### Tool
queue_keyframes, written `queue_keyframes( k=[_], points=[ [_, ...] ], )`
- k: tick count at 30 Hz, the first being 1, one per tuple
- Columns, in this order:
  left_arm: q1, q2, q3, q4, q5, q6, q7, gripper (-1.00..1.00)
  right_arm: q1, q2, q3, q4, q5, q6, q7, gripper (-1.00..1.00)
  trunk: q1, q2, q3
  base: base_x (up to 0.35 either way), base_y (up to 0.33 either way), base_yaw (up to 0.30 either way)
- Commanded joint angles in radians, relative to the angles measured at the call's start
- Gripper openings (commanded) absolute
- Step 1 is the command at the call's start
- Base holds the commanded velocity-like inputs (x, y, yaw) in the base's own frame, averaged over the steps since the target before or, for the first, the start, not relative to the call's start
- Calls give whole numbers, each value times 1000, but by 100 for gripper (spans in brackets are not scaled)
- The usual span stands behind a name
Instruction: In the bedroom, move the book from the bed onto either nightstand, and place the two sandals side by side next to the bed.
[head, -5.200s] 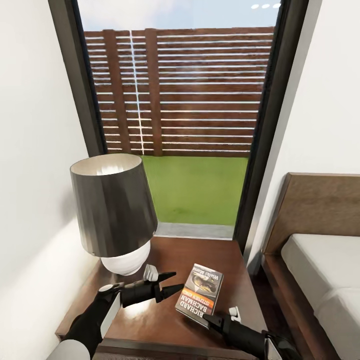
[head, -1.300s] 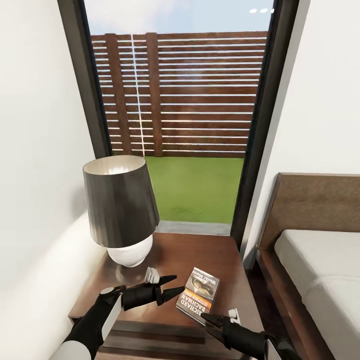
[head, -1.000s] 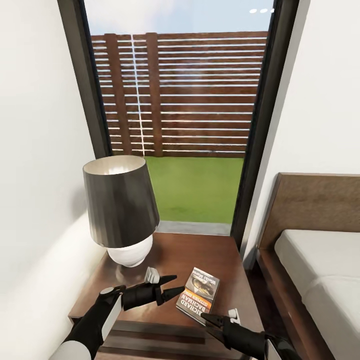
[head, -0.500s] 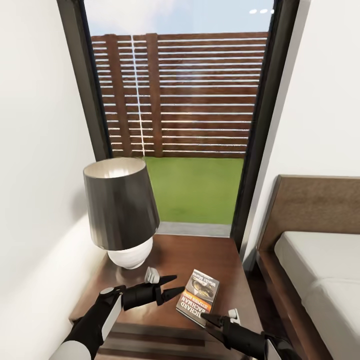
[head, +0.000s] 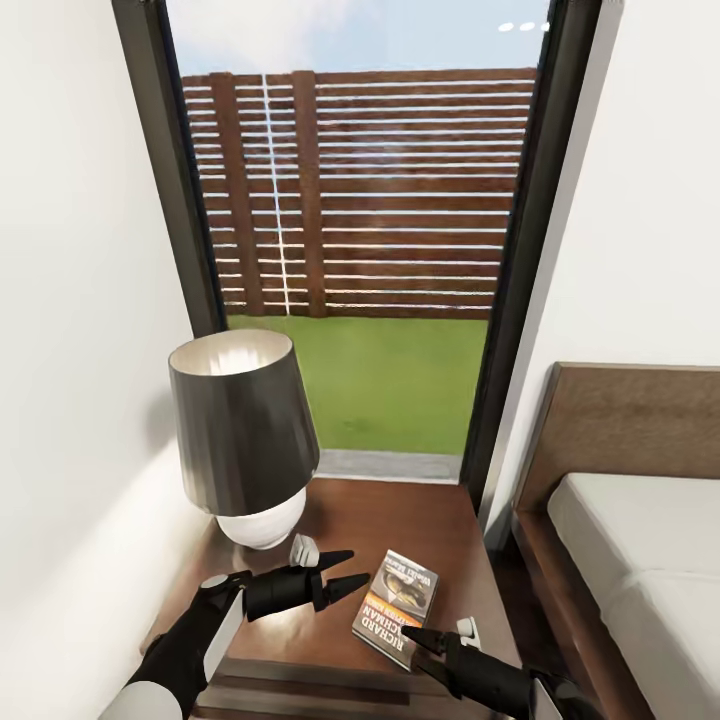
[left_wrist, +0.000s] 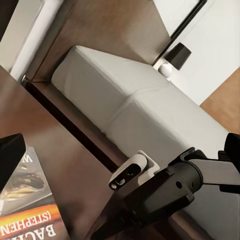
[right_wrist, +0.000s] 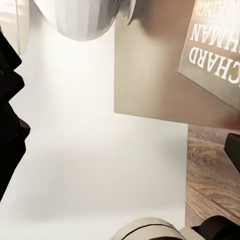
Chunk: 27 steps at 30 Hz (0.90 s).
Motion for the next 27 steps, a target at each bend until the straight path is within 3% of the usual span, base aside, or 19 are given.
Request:
queue_keyframes(
  k=[1,16,24,27],
  points=[
    [0,0,-2,0,7,11,-1,100,0,0,-2,0,-3,7,1,100,-4,7,2,0,0,0],
    [0,1,0,0,9,12,-3,100,0,1,0,-1,-1,4,10,100,-62,112,49,0,0,0],
    [0,1,1,0,11,15,-7,100,0,1,-1,-1,-2,-2,10,100,-62,112,49,0,0,0],
    [0,1,1,0,12,15,-7,100,0,0,-2,-1,-3,0,11,100,-73,133,59,0,0,0]
  ],
)
